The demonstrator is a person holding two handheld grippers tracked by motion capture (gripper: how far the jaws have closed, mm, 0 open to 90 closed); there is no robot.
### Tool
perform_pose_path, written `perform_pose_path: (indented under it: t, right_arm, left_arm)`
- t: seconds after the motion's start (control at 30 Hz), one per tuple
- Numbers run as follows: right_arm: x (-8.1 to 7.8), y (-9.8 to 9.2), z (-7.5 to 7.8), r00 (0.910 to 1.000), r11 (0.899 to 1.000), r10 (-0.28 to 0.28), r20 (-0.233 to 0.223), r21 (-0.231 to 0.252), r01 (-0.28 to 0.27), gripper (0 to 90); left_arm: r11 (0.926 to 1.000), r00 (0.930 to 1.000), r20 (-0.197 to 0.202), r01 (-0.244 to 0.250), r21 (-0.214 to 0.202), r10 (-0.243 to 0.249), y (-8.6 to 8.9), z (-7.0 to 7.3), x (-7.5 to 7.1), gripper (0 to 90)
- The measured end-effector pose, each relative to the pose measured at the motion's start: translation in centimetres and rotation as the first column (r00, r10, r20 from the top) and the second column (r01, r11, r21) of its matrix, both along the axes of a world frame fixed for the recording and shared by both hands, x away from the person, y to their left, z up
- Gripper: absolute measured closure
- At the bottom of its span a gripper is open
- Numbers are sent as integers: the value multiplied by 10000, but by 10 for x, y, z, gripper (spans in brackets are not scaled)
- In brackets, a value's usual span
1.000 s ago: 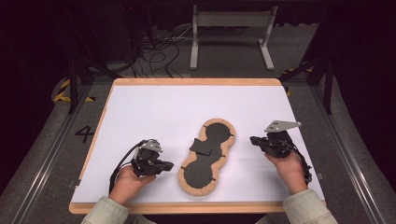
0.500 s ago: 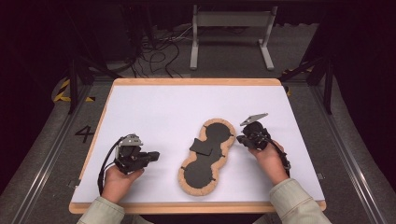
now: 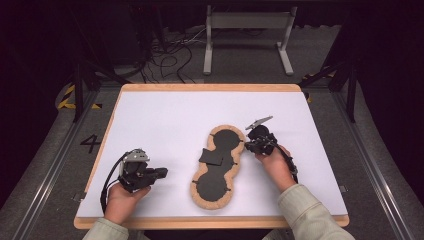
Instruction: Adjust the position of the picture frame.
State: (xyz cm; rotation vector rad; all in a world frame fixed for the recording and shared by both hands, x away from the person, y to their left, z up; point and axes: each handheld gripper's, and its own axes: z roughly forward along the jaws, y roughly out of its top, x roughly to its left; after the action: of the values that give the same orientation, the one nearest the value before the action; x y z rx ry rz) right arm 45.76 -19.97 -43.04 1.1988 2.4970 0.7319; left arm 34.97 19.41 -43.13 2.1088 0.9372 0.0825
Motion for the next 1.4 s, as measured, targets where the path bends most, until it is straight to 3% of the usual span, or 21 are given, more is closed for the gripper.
perform_pose_path:
  t: [0.33, 0.43, 0.57, 0.63, 0.73, 0.83, 1.0, 1.03, 1.1, 1.17, 1.3, 1.4]
  right_arm:
    - [19, 30, -4, 9999, 9983, 52, 126, 584, -59, 900]
    - [22, 42, -3, 9997, 9990, 117, 217, 419, -126, 900]
    - [24, 53, -4, 9972, 9956, 551, 498, 733, -587, 900]
    - [24, 55, -3, 9955, 9957, 728, 611, 536, -761, 900]
    - [23, 52, -1, 9961, 9948, 664, 583, 731, -706, 900]
    - [21, 50, 2, 9952, 9959, 659, 727, 566, -701, 900]
    - [9, 39, 12, 9928, 9946, 638, 1013, 750, -715, 900]
    - [7, 37, 14, 9926, 9946, 655, 1027, 737, -732, 899]
    - [3, 32, 18, 9917, 9945, 674, 1099, 723, -756, 892]
    - [-2, 26, 22, 9907, 9937, 689, 1175, 799, -786, 888]
    - [-10, 11, 30, 9895, 9870, 540, 1344, 1430, -733, 888]
    - [-18, -1, 33, 9897, 9814, 417, 1367, 1803, -663, 888]
  left_arm:
    - [9996, 9996, -160, 249, 102, -247, -3, -4, -3, 855]
    - [9994, 9992, -211, 333, 93, -331, -6, -6, -3, 855]
    - [9984, 9982, -294, 532, 190, -526, -14, -8, -2, 856]
    - [9971, 9969, -325, 721, 259, -713, -19, -9, -2, 856]
    - [9947, 9946, -366, 979, 317, -967, -26, -10, -3, 860]
    - [9922, 9919, -535, 1174, 411, -1151, -32, -11, -4, 866]
    - [9799, 9779, -1080, 1871, 689, -1792, -50, -18, -4, 865]
    - [9770, 9760, -994, 2012, 704, -1938, -52, -19, -3, 864]
    - [9714, 9690, -1214, 2252, 756, -2152, -58, -21, -4, 864]
    - [9681, 9684, -1215, 2301, 991, -2177, -62, -23, -4, 873]
    - [9668, 9609, -1508, 2450, 733, -2321, -65, -23, -2, 884]
    - [9601, 9567, -1365, 2691, 766, -2572, -73, -24, -1, 890]
